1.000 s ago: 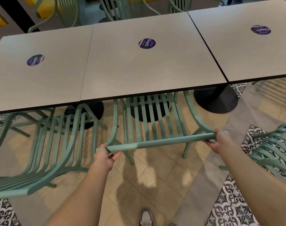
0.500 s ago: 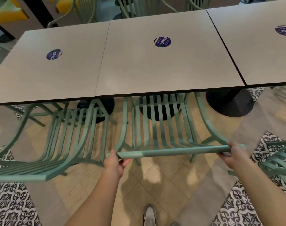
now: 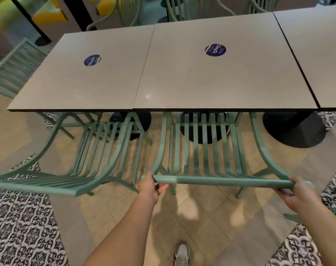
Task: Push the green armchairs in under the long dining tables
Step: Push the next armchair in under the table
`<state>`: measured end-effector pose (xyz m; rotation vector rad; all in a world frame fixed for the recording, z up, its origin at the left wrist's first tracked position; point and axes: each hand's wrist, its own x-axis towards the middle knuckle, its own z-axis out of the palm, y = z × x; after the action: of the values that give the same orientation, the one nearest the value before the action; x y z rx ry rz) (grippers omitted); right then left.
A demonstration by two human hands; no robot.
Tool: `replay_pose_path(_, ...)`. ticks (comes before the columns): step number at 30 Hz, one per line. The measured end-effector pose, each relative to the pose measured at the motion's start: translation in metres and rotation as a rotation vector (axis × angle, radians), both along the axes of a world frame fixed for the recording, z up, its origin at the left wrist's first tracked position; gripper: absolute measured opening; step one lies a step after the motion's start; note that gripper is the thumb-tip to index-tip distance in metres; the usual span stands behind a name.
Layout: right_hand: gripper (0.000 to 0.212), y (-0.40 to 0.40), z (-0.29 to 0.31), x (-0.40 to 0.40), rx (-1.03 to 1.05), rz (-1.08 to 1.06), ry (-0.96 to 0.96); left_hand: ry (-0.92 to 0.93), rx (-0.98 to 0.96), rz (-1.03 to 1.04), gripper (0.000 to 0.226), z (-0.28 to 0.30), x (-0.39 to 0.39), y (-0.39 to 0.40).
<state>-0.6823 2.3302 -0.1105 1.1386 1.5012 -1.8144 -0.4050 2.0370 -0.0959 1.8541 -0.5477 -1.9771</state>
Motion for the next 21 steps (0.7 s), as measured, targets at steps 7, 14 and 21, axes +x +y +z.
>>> replay_pose_path(7, 0.039, -0.011, 0.014, 0.007, -0.015, -0.042, 0.03, 0.015, -0.012, 0.024, 0.029, -0.004, -0.005, -0.004)
replay_pose_path(14, 0.037, -0.019, 0.025, -0.009, -0.057, -0.003, 0.003, 0.045, -0.048, -0.008, 0.031, -0.008, -0.028, -0.021)
replay_pose_path(21, 0.032, -0.018, 0.011, -0.04, -0.102, 0.032, 0.051, 0.037, -0.034, 0.015, 0.03, -0.011, -0.049, -0.025)
